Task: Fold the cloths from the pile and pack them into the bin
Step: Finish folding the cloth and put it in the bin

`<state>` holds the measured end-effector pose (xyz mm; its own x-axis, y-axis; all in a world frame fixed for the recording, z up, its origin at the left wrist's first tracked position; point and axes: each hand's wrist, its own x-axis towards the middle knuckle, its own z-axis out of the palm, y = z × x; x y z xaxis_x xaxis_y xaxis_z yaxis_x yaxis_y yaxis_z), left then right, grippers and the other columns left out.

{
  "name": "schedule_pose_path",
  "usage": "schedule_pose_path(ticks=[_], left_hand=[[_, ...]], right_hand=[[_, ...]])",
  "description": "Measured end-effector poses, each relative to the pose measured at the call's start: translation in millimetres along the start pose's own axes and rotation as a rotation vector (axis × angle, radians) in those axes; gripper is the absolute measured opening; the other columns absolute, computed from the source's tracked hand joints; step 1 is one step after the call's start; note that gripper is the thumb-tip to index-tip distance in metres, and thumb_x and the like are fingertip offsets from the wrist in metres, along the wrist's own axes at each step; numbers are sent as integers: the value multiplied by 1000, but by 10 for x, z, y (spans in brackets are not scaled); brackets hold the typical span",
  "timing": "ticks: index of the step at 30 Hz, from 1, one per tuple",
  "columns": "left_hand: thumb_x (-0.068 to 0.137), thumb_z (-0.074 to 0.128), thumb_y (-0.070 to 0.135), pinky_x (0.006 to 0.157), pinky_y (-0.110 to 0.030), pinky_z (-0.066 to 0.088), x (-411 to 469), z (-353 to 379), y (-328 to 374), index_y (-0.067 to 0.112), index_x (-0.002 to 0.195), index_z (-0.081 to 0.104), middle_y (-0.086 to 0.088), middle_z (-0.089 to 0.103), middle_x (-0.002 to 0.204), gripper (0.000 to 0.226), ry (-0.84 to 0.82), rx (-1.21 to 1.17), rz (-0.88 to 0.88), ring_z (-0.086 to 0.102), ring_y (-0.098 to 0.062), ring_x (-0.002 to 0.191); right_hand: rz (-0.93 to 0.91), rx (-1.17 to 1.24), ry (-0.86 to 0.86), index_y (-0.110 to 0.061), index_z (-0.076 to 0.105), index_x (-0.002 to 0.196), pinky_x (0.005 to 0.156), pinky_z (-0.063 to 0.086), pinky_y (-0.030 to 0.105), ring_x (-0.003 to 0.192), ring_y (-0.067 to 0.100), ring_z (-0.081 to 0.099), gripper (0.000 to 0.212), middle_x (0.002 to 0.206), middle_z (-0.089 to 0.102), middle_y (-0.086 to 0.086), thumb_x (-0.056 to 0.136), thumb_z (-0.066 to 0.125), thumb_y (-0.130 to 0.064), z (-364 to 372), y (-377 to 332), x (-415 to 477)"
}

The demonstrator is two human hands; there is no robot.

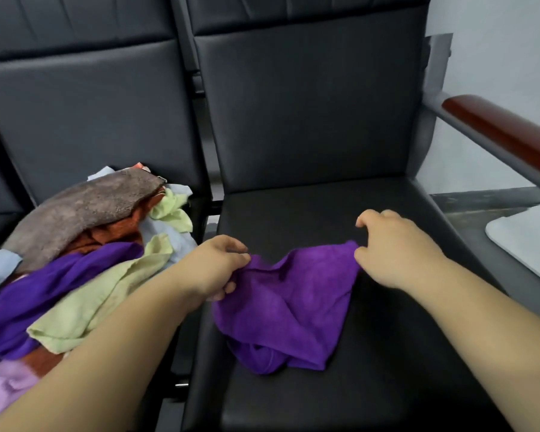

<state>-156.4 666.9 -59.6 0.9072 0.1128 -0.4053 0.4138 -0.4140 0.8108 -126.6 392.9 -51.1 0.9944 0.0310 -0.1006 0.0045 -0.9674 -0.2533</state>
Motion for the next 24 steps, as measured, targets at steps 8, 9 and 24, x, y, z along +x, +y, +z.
schedule_pose_path(ticks=[8, 9, 24], left_hand=[[78, 77, 41, 60, -35, 13, -116, -79, 56, 28, 79, 63, -9, 41, 82, 19, -313, -124, 180, 27, -24, 65], [70, 83, 38, 59, -34, 14, -145, -102, 59, 27, 83, 63, -10, 45, 83, 26, -361, -116, 215, 31, -25, 67], [100, 60, 16, 50, -21, 45, -270, -399, -19, 7, 89, 65, 2, 56, 58, 16, 19, 183, 402, 58, -17, 46]], right_hand=[[-422, 272, -286, -43, 44, 149, 113, 36, 29, 144, 13, 38, 67, 158, 34, -14, 89, 71, -33, 281, -400, -48], [-445, 267, -290, -47, 50, 143, 116, 32, 31, 147, 16, 33, 59, 161, 31, -12, 89, 72, -35, 299, -450, -45], [-399, 490, -204, -26, 72, 83, 57, 40, 20, 52, 2, 47, 23, 57, 57, -12, 87, 78, -48, -74, -496, -91]])
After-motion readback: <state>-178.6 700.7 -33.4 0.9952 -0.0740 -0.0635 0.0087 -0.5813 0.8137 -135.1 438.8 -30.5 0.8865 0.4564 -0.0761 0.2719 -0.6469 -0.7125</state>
